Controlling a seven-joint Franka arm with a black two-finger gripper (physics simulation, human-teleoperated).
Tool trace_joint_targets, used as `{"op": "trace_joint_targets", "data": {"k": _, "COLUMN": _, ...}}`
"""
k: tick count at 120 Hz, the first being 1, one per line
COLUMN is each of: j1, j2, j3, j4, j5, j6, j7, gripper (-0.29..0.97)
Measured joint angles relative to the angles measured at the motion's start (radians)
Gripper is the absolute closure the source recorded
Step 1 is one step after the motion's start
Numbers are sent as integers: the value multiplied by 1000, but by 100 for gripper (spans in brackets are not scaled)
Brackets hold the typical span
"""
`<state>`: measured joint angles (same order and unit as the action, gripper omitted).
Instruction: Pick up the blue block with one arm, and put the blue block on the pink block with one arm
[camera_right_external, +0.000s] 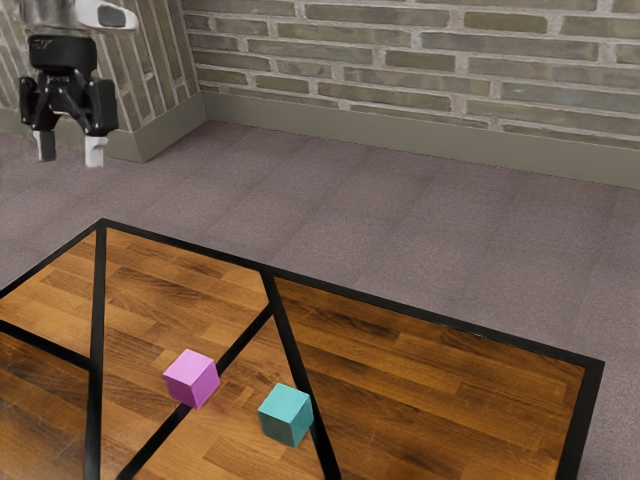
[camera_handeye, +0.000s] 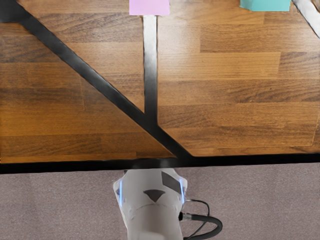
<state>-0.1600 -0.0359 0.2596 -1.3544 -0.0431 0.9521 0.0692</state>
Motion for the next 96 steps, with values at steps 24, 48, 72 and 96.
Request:
{"op": "trace_joint_targets", "data": {"k": 24, "j1": 156, "j2": 5, "j3": -8, "j4": -25, "j5": -13, "j6": 348, "j7": 32, "gripper": 2}}
{"op": "trace_joint_targets", "data": {"k": 48, "j1": 79, "j2": 265, "j3": -10, "j4": -28, "j5": -135, "j6": 611, "j7": 19, "gripper": 3}}
{"op": "trace_joint_targets", "data": {"k": 72, "j1": -64, "j2": 359, "j3": -3, "j4": -210, "j5": -182, "j6": 820, "j7": -38, "gripper": 3}}
{"op": "trace_joint_targets", "data": {"k": 96, "j1": -175, "j2": 394, "j3": 0, "j4": -427, "j5": -194, "j6": 1040, "j7": -103, "gripper": 3}}
